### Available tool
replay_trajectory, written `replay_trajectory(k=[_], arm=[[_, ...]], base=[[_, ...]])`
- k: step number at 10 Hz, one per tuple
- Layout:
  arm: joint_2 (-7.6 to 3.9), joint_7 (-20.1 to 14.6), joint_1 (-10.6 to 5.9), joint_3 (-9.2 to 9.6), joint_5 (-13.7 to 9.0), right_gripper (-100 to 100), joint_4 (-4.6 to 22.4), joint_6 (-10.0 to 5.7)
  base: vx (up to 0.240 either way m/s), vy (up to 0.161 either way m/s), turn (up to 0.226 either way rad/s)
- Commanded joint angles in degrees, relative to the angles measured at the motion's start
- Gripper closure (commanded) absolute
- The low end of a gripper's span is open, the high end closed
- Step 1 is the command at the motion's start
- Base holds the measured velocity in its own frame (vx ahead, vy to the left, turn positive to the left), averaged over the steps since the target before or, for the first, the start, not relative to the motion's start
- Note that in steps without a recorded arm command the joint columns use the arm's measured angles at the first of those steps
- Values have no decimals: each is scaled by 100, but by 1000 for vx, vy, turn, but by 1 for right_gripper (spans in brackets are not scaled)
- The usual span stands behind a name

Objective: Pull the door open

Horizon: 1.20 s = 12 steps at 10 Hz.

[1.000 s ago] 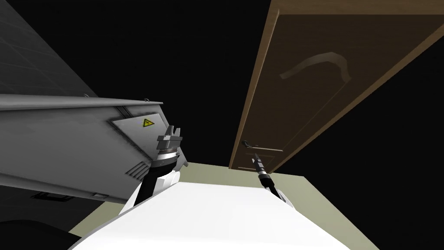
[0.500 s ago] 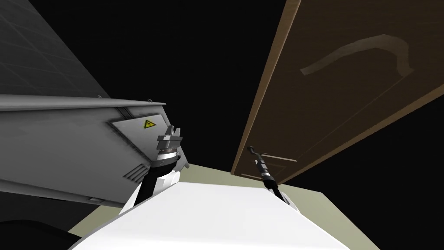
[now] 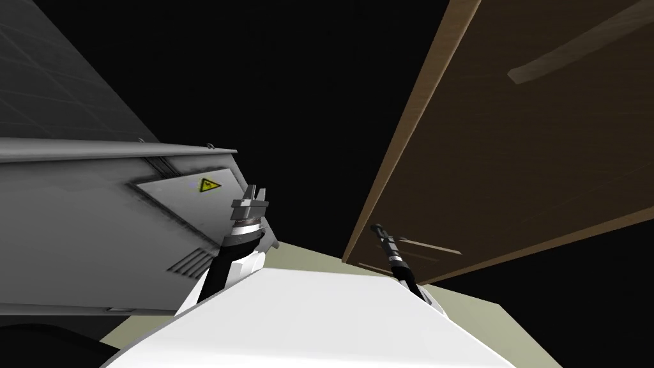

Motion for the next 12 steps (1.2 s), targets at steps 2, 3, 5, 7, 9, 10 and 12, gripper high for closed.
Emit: replay_trajectory(k=[2,3,5,7,9,10,12], arm=[[0,-1,3,2,1,100,1,-1],[0,-1,3,2,1,100,1,-1],[0,-1,3,2,1,100,1,-1],[-123,-143,138,95,29,100,18,-162],[-248,-274,259,178,55,100,23,-330],[-313,-344,323,222,69,100,26,-419],[-435,-471,441,302,95,100,31,-583]], base=[[-28,0,1],[-15,-1,3],[-4,0,-1],[-153,-44,140],[-205,-79,169],[-206,-54,148],[-209,-44,132]])
